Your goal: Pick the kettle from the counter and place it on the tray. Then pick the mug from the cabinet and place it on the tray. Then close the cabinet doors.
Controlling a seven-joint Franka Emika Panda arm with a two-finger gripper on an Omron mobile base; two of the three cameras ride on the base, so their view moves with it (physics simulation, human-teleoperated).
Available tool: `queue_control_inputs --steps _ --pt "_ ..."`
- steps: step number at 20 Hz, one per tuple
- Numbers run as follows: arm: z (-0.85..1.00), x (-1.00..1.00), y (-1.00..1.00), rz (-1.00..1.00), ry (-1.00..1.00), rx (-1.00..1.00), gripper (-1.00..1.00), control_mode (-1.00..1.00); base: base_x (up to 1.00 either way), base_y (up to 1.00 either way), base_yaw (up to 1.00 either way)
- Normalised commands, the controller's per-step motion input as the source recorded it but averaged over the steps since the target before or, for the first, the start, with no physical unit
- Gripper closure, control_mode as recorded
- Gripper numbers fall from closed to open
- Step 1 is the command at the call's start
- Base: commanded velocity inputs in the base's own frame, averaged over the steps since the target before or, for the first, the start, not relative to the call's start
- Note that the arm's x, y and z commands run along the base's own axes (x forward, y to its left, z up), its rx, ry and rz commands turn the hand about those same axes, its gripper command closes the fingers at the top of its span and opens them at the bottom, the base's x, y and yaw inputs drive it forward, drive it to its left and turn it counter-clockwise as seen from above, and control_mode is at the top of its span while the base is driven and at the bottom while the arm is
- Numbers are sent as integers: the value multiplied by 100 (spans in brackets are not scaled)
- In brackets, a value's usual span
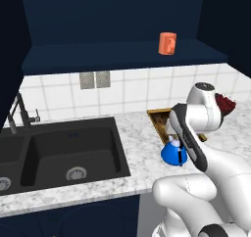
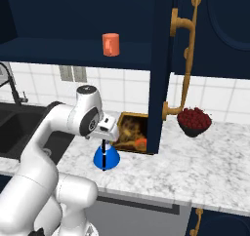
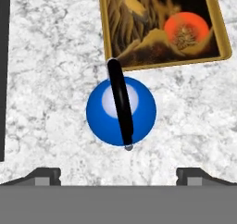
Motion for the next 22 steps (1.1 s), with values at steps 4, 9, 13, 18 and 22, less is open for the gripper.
queue_control_inputs --steps 4,9,13,18,22 --pt "-34 15 -7 2 3 3 -100 -100 0 0 0" --pt "-28 21 -2 2 1 2 -100 -100 0 0 0" --pt "-24 31 0 0 5 0 -100 -100 0 0 0" --pt "-25 30 0 2 5 0 -100 -100 0 0 0" --pt "-20 20 -4 2 6 0 -100 -100 0 0 0"
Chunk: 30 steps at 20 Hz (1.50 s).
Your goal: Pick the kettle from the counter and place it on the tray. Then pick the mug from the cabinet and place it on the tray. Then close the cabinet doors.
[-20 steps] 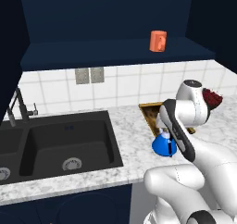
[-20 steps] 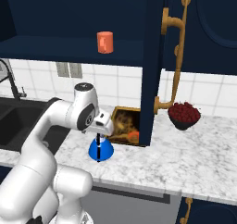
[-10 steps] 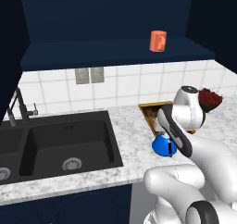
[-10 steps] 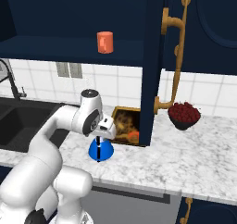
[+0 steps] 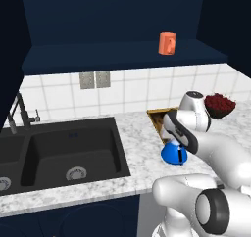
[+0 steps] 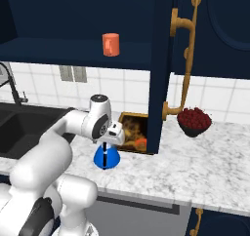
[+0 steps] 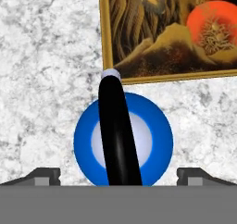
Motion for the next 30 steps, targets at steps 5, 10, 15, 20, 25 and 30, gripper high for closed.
queue_control_inputs --steps 5,10,15,20,25,30 --pt "-16 1 0 0 1 0 100 -100 0 0 0" --pt "-8 -17 0 0 -3 0 100 -100 0 0 0" --pt "1 -49 0 0 -17 0 100 -100 0 0 0" --pt "24 -16 -1 -1 -22 0 100 -100 0 0 0" --pt "29 35 -5 0 -9 0 100 -100 0 0 0" --pt "15 51 -13 0 0 0 100 -100 0 0 0"
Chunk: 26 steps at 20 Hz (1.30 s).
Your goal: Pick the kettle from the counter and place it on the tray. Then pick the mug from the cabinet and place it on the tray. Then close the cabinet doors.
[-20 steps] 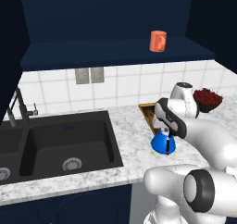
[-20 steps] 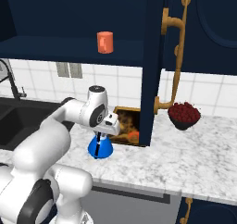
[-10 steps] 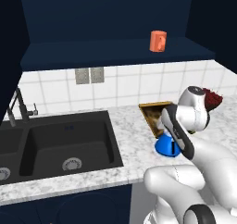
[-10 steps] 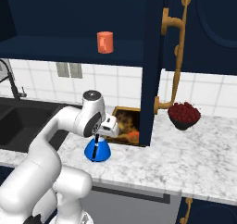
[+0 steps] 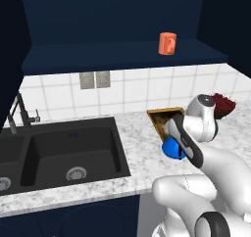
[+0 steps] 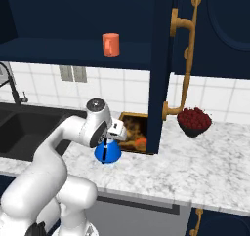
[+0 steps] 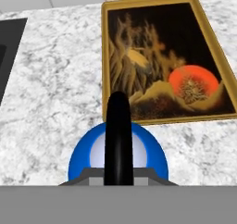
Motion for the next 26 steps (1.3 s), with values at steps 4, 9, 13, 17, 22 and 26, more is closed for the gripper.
queue_control_inputs --steps 4,9,13,17,22,26 --pt "10 52 -26 0 6 0 100 -100 0 0 0" --pt "7 41 -30 0 1 0 100 -100 0 0 0" --pt "4 27 -27 0 0 0 100 -100 0 0 0" --pt "0 46 -12 0 0 0 100 -100 0 0 0" --pt "0 56 -3 0 0 0 100 -100 0 0 0" --pt "0 55 -7 0 0 0 100 -100 0 0 0"
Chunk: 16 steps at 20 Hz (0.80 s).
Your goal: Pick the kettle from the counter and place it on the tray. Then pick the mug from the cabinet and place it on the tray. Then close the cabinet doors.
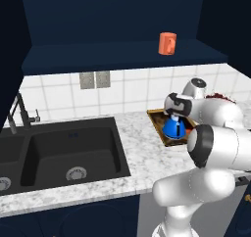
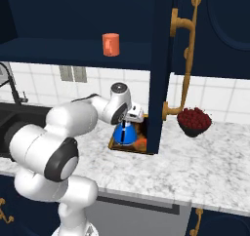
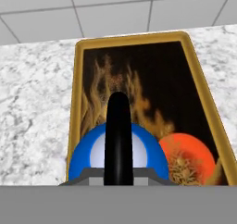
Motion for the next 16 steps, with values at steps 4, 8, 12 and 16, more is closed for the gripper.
queue_control_inputs --steps 4,8,12,16 --pt "0 50 -7 0 0 0 100 -100 0 0 0" --pt "0 47 -8 0 0 0 100 -100 0 0 0" --pt "0 47 -6 0 0 0 100 -100 0 0 0" --pt "0 44 -10 0 0 0 100 -100 0 0 0"
